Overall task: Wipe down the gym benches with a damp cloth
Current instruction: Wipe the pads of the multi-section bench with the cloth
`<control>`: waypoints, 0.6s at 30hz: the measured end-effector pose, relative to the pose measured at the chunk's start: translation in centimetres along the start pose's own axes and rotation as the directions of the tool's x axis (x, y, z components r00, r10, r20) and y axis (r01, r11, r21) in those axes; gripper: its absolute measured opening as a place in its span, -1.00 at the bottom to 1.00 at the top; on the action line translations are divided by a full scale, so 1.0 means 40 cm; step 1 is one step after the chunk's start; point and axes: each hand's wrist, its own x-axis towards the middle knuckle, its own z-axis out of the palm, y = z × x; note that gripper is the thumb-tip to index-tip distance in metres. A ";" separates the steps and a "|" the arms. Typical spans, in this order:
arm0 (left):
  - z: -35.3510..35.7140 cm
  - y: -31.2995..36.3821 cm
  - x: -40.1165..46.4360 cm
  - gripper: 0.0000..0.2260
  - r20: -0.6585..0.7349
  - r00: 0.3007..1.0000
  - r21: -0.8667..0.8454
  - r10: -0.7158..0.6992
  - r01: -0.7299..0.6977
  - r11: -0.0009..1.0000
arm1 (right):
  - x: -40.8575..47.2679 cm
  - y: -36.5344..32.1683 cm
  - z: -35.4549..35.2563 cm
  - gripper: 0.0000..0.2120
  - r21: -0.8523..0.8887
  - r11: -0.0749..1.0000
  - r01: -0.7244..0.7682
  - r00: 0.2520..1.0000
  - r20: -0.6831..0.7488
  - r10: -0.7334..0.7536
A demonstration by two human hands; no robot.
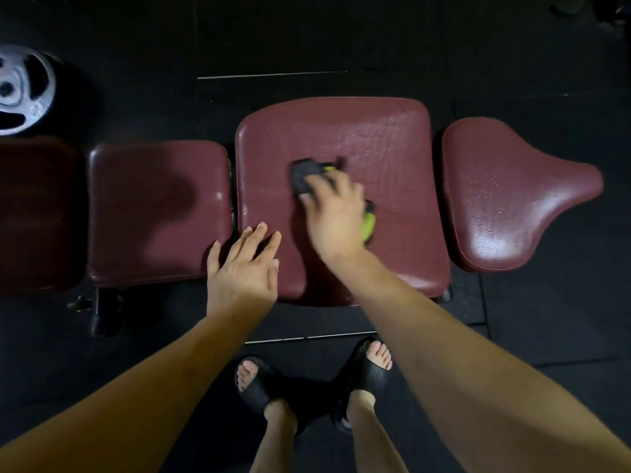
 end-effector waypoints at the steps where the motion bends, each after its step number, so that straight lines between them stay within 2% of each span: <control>1: -0.002 0.001 0.002 -0.56 0.000 1.000 0.010 -0.003 0.003 1.000 | -0.002 -0.032 0.006 -0.70 0.023 0.989 0.143 0.988 0.060 -0.144; 3: -0.004 0.002 0.003 -0.58 0.021 0.999 0.015 -0.025 0.024 1.000 | 0.015 -0.006 -0.006 -0.69 0.047 0.951 0.304 0.944 0.120 -0.308; 5: -0.006 0.005 0.001 -0.58 0.040 0.998 -0.002 -0.044 0.044 0.999 | 0.036 0.106 -0.027 -0.69 -0.043 0.962 0.269 0.960 0.094 -0.264; 7: -0.008 0.008 0.001 -0.58 0.044 0.998 -0.020 -0.046 0.047 0.999 | 0.055 0.258 -0.060 -0.66 -0.135 0.990 0.043 0.999 0.000 -0.043; 9: -0.007 0.003 0.001 -0.57 0.051 0.998 -0.013 -0.026 0.027 1.000 | 0.060 0.357 -0.102 -0.63 -0.118 0.967 -0.227 0.972 -0.097 0.216; 11: -0.009 -0.006 0.001 -0.57 0.057 0.998 0.001 -0.010 0.010 1.000 | 0.069 0.327 -0.093 -0.64 -0.094 0.903 -0.419 0.906 -0.108 0.409; 12: -0.010 -0.009 0.002 -0.57 0.063 0.998 0.003 -0.004 0.004 1.000 | 0.076 0.274 -0.076 -0.65 -0.098 0.886 -0.452 0.890 -0.111 0.442; 13: -0.012 -0.010 0.004 -0.57 0.066 0.998 0.006 0.000 0.000 1.000 | 0.083 0.209 -0.052 -0.65 -0.096 0.902 -0.422 0.905 -0.112 0.411; 14: -0.014 -0.010 0.003 -0.57 0.061 0.998 0.012 0.001 -0.002 1.000 | 0.089 0.135 -0.024 -0.65 -0.087 0.941 -0.328 0.942 -0.106 0.319; 16: -0.015 -0.009 0.003 -0.56 0.037 0.999 0.030 0.005 -0.006 1.000 | 0.088 0.002 0.035 -0.67 -0.055 0.998 -0.021 1.000 0.005 0.021; 18: -0.015 -0.006 0.003 -0.53 0.042 0.999 0.050 0.018 -0.020 0.999 | 0.081 -0.048 0.050 -0.67 -0.004 0.964 0.264 0.958 0.119 -0.262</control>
